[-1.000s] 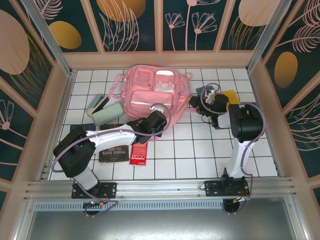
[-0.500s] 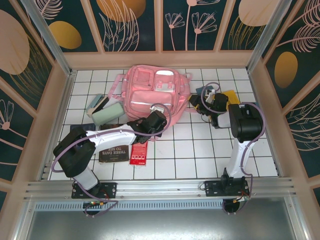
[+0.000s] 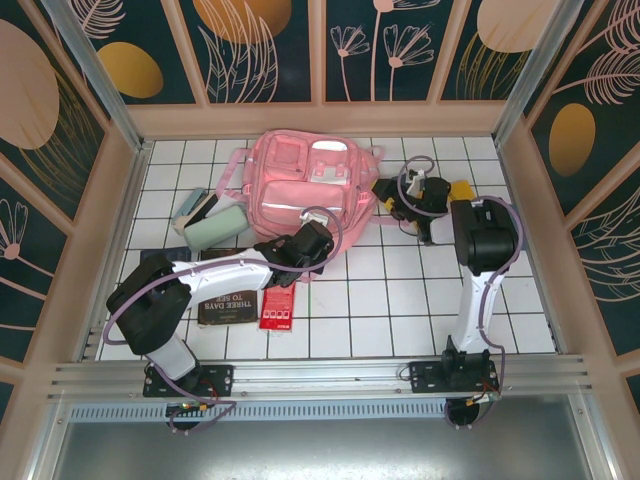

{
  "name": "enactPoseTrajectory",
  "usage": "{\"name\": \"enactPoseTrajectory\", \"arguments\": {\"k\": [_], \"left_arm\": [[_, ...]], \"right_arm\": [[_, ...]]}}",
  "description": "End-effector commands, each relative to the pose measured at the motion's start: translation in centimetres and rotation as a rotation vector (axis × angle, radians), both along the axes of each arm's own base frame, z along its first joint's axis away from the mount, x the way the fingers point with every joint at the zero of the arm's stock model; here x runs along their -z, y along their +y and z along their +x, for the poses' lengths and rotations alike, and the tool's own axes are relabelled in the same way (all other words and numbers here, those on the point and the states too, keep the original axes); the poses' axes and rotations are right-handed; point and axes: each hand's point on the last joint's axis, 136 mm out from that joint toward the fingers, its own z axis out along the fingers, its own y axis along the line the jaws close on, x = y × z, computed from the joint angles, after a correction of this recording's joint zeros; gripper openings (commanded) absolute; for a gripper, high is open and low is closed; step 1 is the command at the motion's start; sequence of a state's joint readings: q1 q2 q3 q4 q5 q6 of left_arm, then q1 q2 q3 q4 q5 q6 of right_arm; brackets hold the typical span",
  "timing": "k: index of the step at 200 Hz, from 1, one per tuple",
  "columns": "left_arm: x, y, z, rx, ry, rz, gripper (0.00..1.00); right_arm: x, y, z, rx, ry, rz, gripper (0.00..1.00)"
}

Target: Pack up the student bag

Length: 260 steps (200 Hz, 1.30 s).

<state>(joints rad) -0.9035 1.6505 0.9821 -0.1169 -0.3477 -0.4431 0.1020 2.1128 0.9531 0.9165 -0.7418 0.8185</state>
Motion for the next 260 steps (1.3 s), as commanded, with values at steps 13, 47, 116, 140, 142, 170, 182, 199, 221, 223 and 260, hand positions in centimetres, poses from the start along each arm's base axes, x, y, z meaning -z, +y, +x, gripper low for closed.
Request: {"name": "enactPoseTrajectory", "arguments": {"k": [13,47,116,140,142,170,182,199,221,223,260], "left_arm": [[-1.2,0.0,0.7,-0.034,-0.024,-0.031,0.0],[-1.4,-0.2,0.9,-0.033,-0.028,-0.036,0.0],[-1.2,-0.1,0.8,-0.035,-0.027,-0.029,0.0],[-1.0,0.0,0.7,-0.035,-0.025,-0.029,0.0],[-1.1,0.0,0.8,-0.037,-0.026,-0.029,0.0],[-0.8,0.1,0.6,-0.035,-0.021,-0.024,0.0],[-0.8,0.0,0.6,-0.036,-0.019,-0.027,0.0],[-0.8,0.0,0.6,-0.035,-0.018,-0.026,0.0],[-0.8,0.0,0.7,-0.037,-0.019,-0.026,0.0],[-0.8,0.0,0.7,-0.037,-0.019,-0.026,0.0],[-0.7,0.0,0.7,-0.035,-0.017,-0.022,0.0]], "right_arm": [[1.1,1.9,-0.8,-0.06,0.034,0.021,0.87],[0.7,2.6,-1.8,-0.091,0.028,0.064,0.89],[-1.5,1.2,-3.5,-0.085,-0.044,0.082,0.79],[-2.3,0.4,-3.5,-0.059,-0.063,0.089,0.78],[-2.4,0.3,-3.5,-0.058,-0.065,0.089,0.78],[-3.0,-0.2,-3.4,-0.038,-0.084,0.089,0.77],[-3.3,-0.2,-3.3,-0.041,-0.09,0.095,0.76],[-3.6,0.0,-3.3,-0.049,-0.097,0.103,0.7],[-3.7,0.3,-3.4,-0.063,-0.102,0.107,0.7],[-3.7,0.3,-3.4,-0.066,-0.102,0.107,0.7],[-2.7,0.8,-3.2,-0.085,-0.08,0.083,0.66]]}}
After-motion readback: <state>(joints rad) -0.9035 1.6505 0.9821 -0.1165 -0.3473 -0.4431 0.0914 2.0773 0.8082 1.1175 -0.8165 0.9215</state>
